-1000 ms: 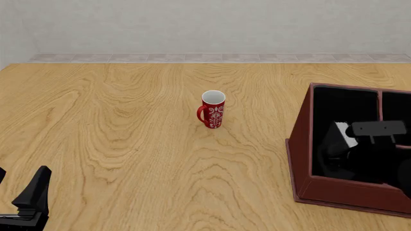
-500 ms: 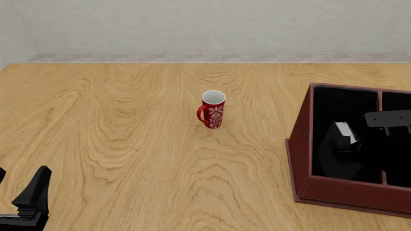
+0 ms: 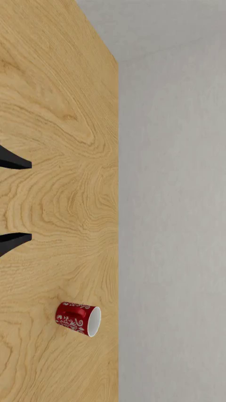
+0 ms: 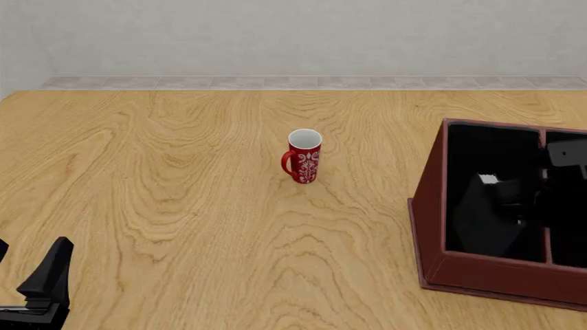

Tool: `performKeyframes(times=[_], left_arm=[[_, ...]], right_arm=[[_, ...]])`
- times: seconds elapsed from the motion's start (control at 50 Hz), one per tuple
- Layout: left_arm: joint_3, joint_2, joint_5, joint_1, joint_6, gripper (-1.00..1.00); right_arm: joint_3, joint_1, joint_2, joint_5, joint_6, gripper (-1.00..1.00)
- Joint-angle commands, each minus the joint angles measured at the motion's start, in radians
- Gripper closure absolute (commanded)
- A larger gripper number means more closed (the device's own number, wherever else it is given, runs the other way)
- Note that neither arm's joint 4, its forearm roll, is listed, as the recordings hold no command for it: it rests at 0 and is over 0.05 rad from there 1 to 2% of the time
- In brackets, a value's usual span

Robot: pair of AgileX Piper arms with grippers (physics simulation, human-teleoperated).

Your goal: Pick up the book and place it in the left compartment of the caddy.

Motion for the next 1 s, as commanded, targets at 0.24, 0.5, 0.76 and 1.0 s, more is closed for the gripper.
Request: performKeyframes(times=[0.24,0.5,0.76,1.0], left_arm=[[0.000,0.000,0.000,0.000,0.000,-1.00],[0.000,0.000,0.000,0.000,0.000,-1.00],[0.000,0.000,0.000,0.000,0.000,-1.00],[0.000,0.000,0.000,0.000,0.000,-1.00]], right_arm=[[-0.102,0.056,-0.170,0.173,0.020,-1.00],[-0.123,0.098,-0.282,0.251,0.054,-1.00],[-0.178,0.142,-0.452,0.379,0.132,-1.00],[-0.248,0.149,-0.594,0.512,0.199,-1.00]])
